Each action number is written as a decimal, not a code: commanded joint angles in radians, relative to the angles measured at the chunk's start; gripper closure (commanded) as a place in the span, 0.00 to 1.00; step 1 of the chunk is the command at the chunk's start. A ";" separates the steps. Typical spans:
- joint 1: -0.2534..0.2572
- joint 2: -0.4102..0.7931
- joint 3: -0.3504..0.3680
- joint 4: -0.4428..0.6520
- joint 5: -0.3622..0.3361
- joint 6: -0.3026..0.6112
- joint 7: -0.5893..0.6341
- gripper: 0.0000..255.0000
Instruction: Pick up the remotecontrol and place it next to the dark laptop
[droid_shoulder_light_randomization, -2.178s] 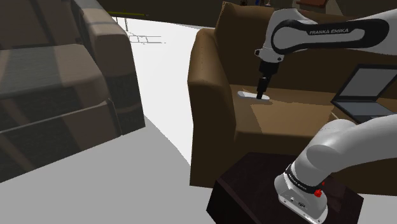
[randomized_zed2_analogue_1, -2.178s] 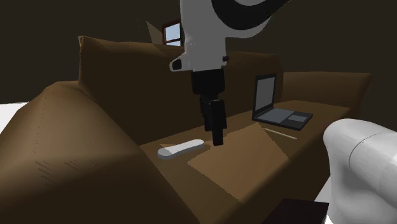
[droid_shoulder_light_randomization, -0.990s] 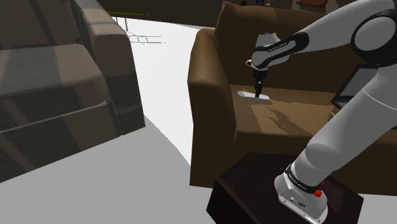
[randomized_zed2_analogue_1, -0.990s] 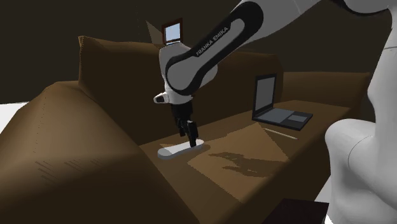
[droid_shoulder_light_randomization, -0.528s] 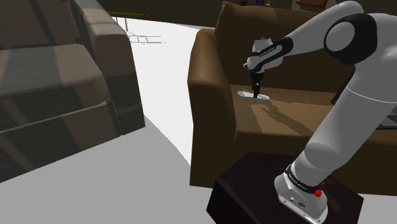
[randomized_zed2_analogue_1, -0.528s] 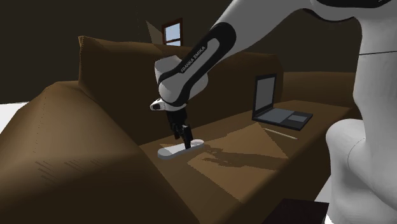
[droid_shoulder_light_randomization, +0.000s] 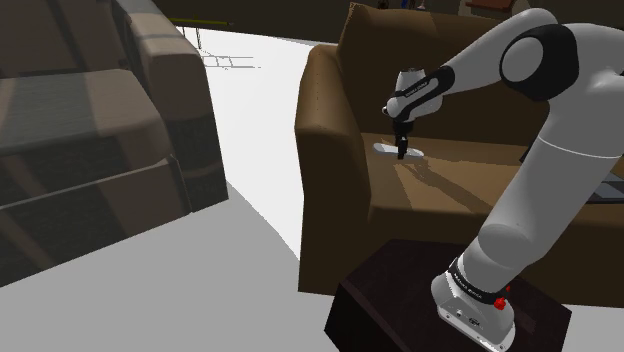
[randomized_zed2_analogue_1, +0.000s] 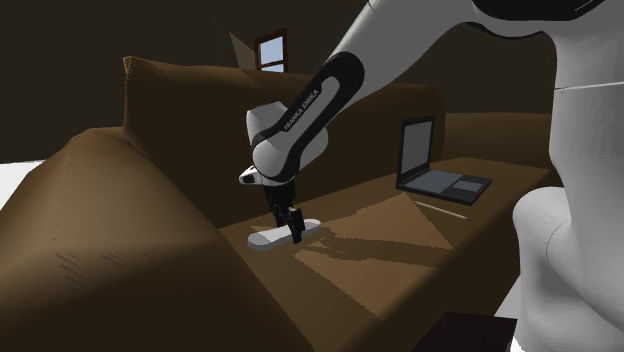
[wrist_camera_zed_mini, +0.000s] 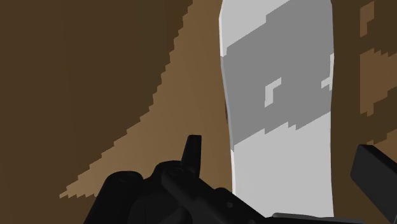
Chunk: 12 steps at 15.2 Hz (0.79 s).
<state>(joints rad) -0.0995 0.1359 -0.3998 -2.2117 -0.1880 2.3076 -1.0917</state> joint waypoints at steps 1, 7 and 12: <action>0.000 0.001 0.000 0.000 0.000 0.001 0.000 0.00; 0.000 0.001 0.000 0.000 0.000 0.001 0.000 1.00; 0.000 0.001 0.000 0.000 0.000 0.001 0.000 1.00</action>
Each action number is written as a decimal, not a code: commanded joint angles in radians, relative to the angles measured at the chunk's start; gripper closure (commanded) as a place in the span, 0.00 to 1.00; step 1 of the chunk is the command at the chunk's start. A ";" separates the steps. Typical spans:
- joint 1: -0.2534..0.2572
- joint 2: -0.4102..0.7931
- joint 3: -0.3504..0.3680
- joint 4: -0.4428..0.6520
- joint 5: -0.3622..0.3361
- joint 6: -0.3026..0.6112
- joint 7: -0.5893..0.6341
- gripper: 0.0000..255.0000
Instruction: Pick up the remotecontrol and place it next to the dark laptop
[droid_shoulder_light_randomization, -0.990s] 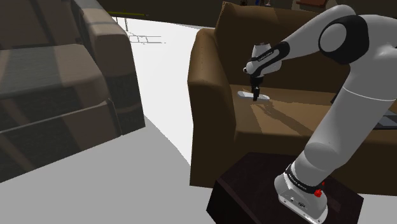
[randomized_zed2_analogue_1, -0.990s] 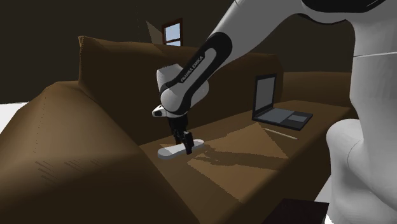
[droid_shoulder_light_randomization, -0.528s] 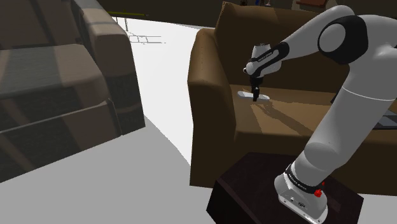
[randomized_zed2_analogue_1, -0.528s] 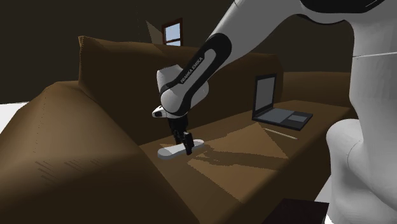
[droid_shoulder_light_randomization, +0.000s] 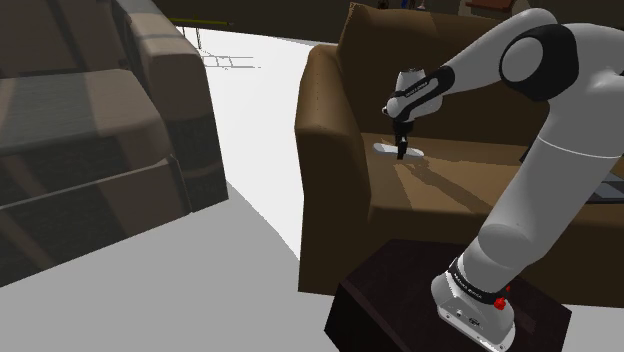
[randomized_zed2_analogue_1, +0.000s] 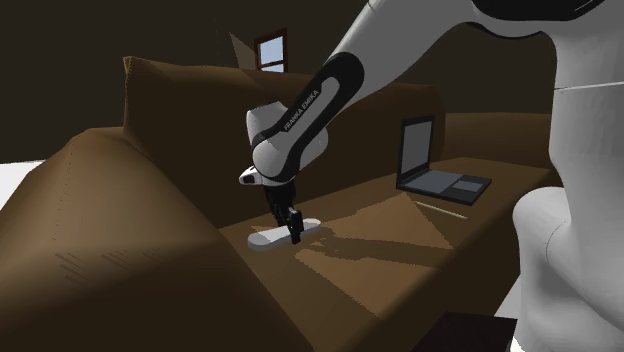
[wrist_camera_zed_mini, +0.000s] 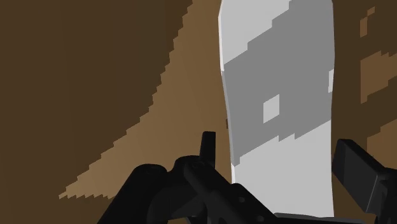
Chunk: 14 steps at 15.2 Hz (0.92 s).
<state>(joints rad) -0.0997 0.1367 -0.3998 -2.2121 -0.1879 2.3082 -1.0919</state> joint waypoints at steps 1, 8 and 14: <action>0.000 0.000 0.000 0.000 0.000 0.000 0.000 1.00; 0.005 -0.052 -0.001 0.028 -0.013 -0.078 0.000 1.00; 0.010 -0.098 0.000 0.064 -0.023 -0.156 -0.002 1.00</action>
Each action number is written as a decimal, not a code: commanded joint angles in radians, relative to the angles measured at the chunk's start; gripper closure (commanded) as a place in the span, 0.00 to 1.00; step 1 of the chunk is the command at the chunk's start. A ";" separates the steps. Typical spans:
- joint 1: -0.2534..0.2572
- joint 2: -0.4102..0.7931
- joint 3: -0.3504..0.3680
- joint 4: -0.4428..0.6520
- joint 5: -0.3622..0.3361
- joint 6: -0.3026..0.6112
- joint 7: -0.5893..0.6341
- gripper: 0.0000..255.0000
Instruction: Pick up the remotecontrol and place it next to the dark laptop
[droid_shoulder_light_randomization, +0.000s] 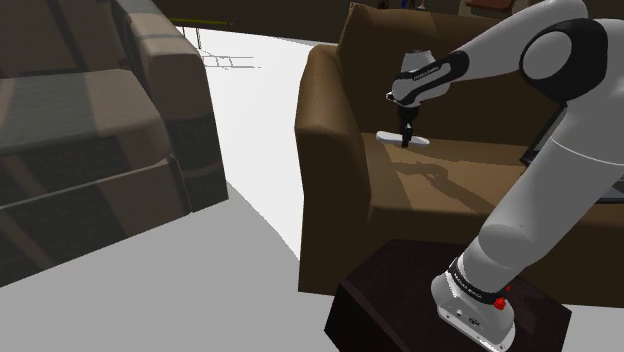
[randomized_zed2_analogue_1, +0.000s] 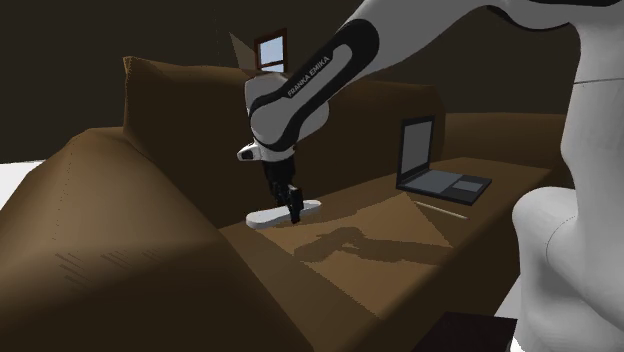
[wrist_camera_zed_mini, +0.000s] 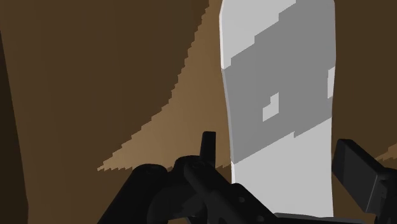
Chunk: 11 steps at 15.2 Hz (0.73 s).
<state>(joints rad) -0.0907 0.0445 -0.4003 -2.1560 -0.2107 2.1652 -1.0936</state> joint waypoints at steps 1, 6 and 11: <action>0.001 -0.012 0.001 0.015 -0.002 -0.026 -0.001 1.00; 0.004 -0.043 0.003 0.051 -0.007 -0.092 -0.005 1.00; 0.007 -0.068 0.006 0.093 -0.011 -0.157 -0.011 1.00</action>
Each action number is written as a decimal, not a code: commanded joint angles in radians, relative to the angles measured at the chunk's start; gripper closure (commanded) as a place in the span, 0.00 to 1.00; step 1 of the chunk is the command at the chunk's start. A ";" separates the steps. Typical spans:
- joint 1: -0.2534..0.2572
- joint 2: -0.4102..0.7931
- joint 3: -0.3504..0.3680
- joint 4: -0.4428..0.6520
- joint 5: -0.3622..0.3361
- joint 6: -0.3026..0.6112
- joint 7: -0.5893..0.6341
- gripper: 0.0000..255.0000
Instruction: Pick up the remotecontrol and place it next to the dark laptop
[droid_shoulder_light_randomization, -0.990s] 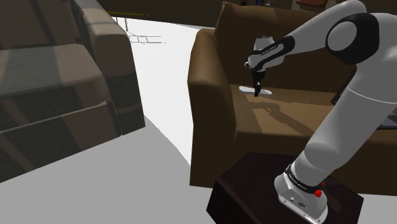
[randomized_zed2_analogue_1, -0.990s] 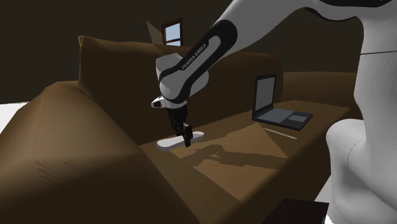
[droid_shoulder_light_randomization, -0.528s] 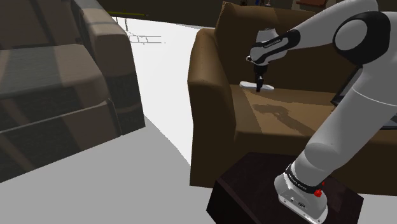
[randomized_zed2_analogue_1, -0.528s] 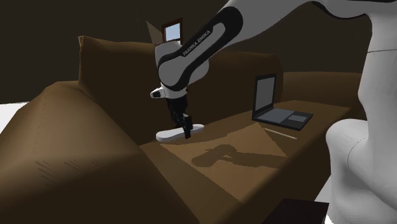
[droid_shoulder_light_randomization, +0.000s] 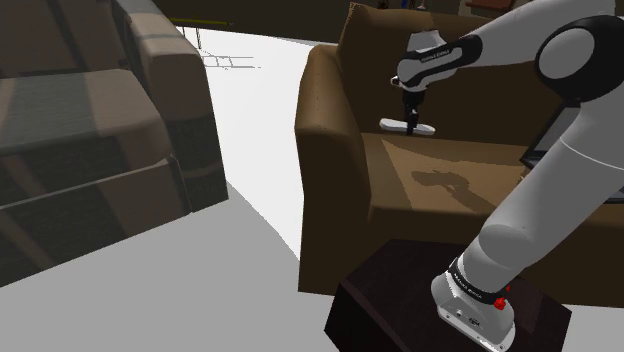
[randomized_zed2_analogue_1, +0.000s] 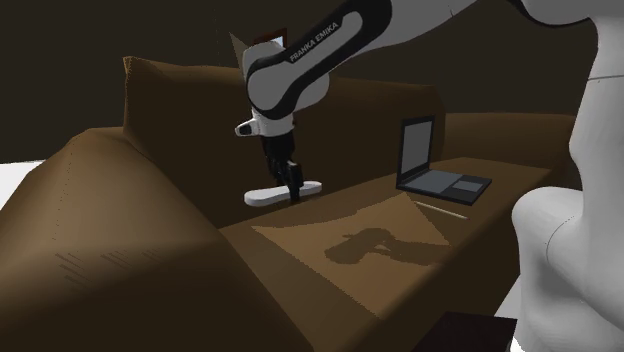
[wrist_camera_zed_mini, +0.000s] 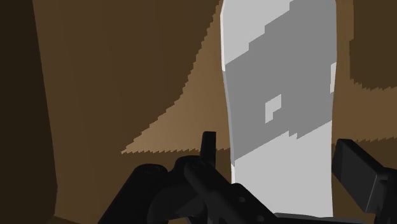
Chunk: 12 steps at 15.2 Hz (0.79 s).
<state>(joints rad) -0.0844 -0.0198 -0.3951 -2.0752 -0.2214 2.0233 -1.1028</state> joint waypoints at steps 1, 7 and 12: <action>0.001 -0.008 0.001 0.021 0.000 -0.029 -0.003 1.00; 0.004 -0.030 0.005 0.079 -0.002 -0.107 -0.011 1.00; 0.006 -0.042 0.008 0.134 -0.002 -0.172 -0.020 1.00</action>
<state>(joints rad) -0.0785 -0.0602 -0.3874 -1.9564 -0.2235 1.8670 -1.1196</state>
